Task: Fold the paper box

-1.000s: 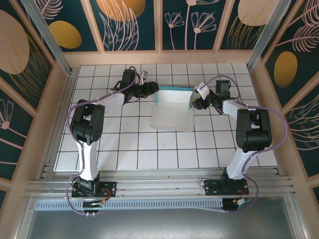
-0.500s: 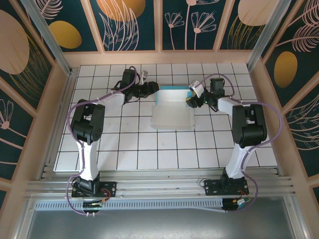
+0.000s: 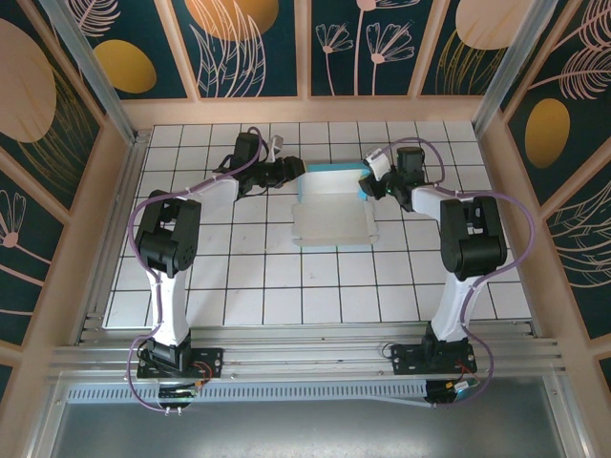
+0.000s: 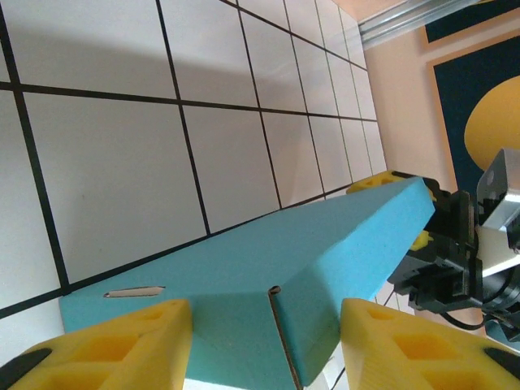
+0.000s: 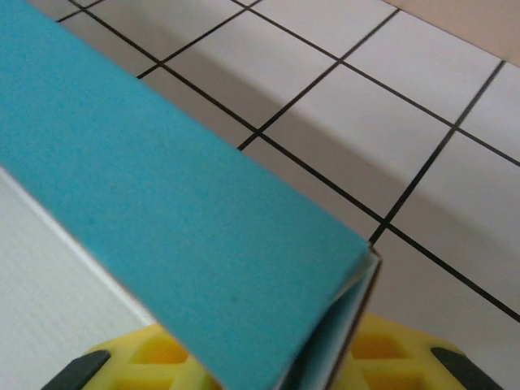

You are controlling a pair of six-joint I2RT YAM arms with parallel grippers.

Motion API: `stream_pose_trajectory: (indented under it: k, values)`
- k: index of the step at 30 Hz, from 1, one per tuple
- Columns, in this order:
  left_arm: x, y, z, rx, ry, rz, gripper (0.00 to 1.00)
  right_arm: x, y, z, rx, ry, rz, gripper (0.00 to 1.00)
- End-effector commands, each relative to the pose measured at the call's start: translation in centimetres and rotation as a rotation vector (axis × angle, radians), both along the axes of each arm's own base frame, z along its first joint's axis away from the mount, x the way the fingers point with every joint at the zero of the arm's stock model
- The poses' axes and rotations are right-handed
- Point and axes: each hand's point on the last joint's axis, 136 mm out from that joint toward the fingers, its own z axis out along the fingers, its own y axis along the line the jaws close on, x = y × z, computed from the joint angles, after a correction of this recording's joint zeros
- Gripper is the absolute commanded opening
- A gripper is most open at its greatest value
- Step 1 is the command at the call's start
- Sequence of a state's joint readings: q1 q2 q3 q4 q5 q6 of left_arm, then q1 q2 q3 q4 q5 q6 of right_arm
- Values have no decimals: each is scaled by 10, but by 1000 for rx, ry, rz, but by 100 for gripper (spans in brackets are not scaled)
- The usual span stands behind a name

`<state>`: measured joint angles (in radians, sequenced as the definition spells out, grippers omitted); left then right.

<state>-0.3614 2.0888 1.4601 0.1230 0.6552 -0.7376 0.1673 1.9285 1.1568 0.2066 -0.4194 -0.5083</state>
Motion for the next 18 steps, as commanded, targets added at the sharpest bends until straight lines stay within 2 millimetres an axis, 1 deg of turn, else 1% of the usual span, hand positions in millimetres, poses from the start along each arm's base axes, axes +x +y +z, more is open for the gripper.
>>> stream_pose_trajectory:
  k: [1, 3, 6, 9, 13, 15, 16, 18]
  values:
    - [-11, -10, -14, -7, 56, -42, 50, 17, 0, -8, -23, 19, -154, 30]
    - [-12, -11, -14, -8, 57, -44, 50, 21, -2, -13, -48, 24, -226, 30]
    - [-12, -13, -14, -11, 58, -46, 50, 22, 1, -17, -60, 28, -265, 27]
    - [-12, -13, -13, -14, 58, -47, 50, 23, 0, -24, -90, 40, -292, 19]
    - [-13, -13, -10, -16, 53, -49, 50, 26, -7, -32, -117, 86, -336, 19]
    - [-12, -14, -11, -17, 55, -48, 50, 22, -2, -32, -106, 106, -302, 23]
    - [-12, -14, -10, -18, 55, -48, 50, 19, 3, -32, -94, 116, -270, 23]
    - [-12, -14, -12, -16, 59, -47, 50, 13, 7, -28, -69, 129, -237, 13]
